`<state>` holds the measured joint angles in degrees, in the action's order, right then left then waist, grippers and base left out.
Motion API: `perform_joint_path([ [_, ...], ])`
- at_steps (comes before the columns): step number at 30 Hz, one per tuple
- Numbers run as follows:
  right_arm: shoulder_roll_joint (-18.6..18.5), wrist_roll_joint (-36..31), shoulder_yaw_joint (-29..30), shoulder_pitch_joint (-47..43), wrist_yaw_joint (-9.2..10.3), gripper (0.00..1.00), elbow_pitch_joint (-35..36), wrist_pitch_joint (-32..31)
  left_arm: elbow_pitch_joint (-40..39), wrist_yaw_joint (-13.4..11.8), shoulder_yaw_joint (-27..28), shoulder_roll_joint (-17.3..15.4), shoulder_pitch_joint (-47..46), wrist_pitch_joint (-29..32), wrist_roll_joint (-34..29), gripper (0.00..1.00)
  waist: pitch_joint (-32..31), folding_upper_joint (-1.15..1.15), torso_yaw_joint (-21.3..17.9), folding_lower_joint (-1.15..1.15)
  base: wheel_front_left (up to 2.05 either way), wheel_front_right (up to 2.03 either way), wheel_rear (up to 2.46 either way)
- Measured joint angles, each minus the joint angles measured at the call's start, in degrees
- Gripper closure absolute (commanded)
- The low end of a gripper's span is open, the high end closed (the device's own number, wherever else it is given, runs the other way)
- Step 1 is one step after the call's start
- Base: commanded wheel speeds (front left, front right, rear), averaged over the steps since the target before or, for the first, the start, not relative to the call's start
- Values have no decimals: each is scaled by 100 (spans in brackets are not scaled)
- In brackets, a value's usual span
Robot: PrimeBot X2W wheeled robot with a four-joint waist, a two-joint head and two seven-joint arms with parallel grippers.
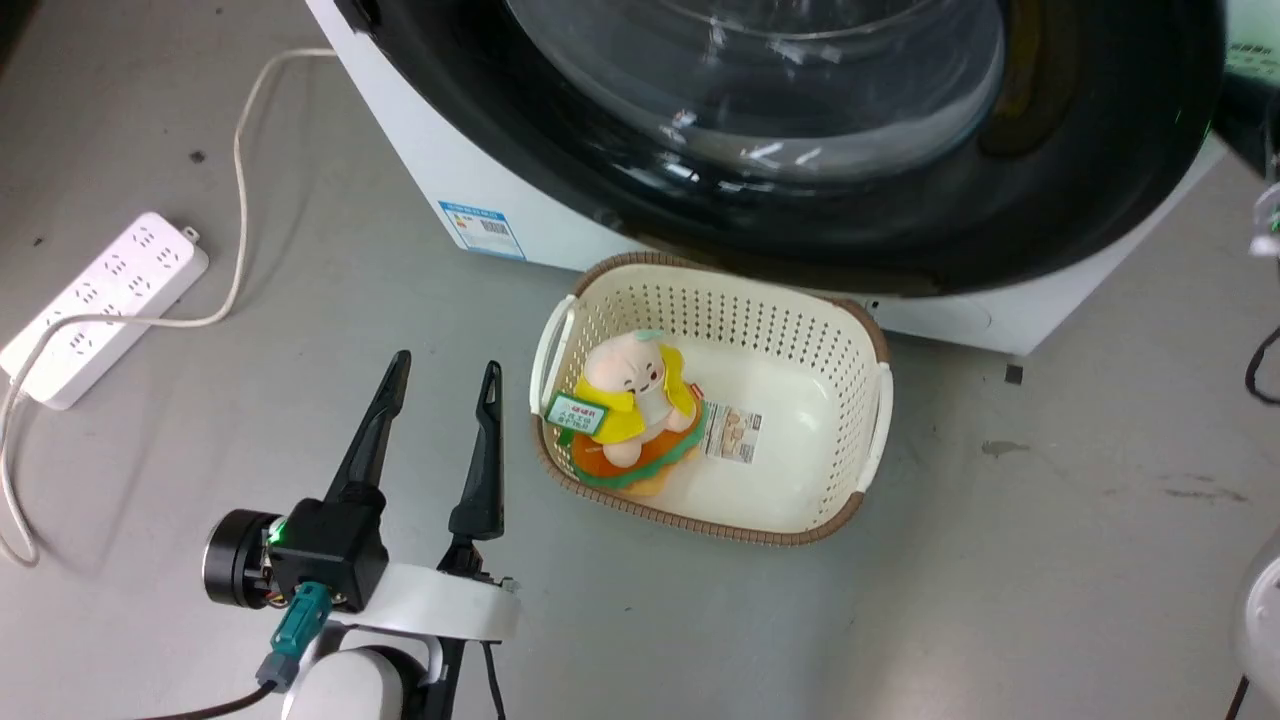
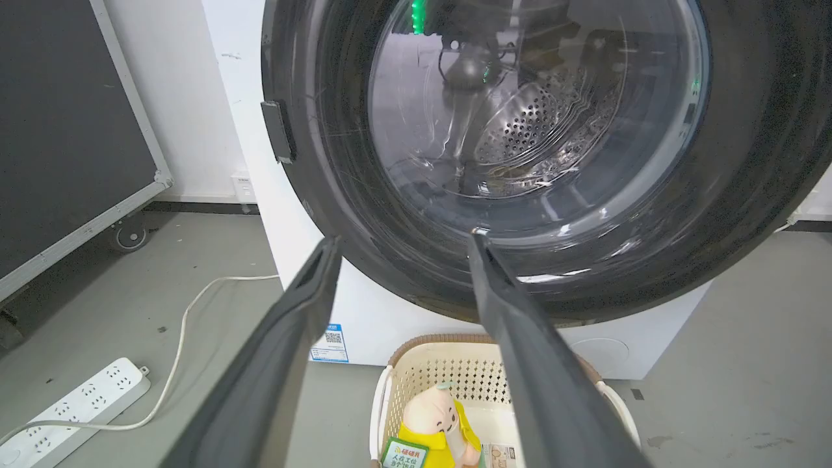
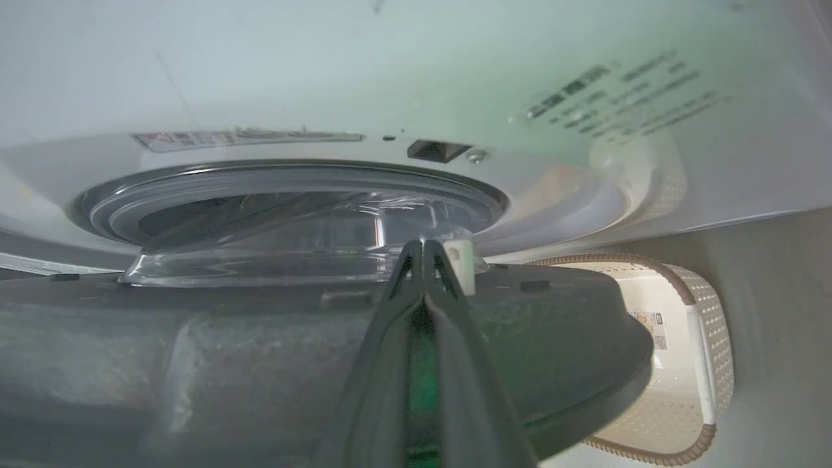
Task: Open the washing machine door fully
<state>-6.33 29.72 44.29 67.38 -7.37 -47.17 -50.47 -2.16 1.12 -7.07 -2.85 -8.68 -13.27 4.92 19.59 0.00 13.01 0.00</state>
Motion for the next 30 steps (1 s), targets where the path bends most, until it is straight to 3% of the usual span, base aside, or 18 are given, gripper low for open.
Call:
perform_joint_path([
  [9, 185, 268, 444, -418, -1, 100, 138, -889, 73, 5, -9, 0, 113, -100, -15, 0, -396, 0, 2, -1, 0, 0, 0],
  [14, 290, 502, 381, -751, -3, 100, 166, -1314, 155, 9, -7, 0, 302, -142, -29, 0, -669, 0, -8, -1, 0, 0, 0],
  [19, 291, 1017, -100, -1245, -3, 100, 24, -1400, 225, 26, 4, 0, 504, -143, -79, 0, -969, 0, -37, -1, 0, 0, 0],
  [30, 301, 2832, -1882, -2375, -5, 100, -64, -1390, 333, 65, -11, 0, 903, -143, -122, 0, -1513, 0, -81, -1, 0, 0, 0],
])
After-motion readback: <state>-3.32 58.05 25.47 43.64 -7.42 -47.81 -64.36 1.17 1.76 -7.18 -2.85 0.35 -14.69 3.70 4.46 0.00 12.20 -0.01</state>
